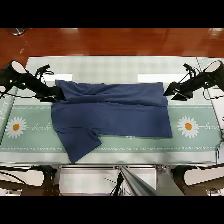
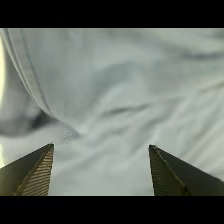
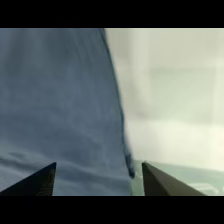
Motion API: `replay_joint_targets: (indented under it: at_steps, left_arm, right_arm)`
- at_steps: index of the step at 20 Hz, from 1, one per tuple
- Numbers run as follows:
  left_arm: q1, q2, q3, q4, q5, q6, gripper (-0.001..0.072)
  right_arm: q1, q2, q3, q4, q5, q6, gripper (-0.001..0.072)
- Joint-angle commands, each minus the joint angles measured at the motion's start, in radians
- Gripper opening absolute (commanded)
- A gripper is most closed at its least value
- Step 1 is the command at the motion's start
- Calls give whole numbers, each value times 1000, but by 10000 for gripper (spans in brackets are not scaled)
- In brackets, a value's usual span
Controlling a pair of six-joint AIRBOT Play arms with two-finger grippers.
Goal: Fold the shirts.
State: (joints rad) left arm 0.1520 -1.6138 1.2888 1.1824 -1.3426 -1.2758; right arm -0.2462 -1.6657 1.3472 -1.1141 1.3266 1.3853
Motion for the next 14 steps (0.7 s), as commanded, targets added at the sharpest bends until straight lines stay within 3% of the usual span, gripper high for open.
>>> replay_joint_targets:
  at_steps: [1,4,6,10,14]
  left_arm:
    - [31,53,6,0,-121,-29,705]
    - [123,222,-77,0,-103,-26,705]
    - [230,383,-247,-6,-30,-26,705]
    - [443,630,-699,-143,45,-16,705]
    - [476,657,-895,-241,60,32,705]
  right_arm:
    - [-49,81,16,-29,84,37,623]
    - [-151,260,-20,-88,67,43,623]
    - [-235,409,-150,-77,-23,46,623]
    - [-312,734,-595,99,-217,-2,623]
    - [-312,910,-872,319,-216,-90,623]
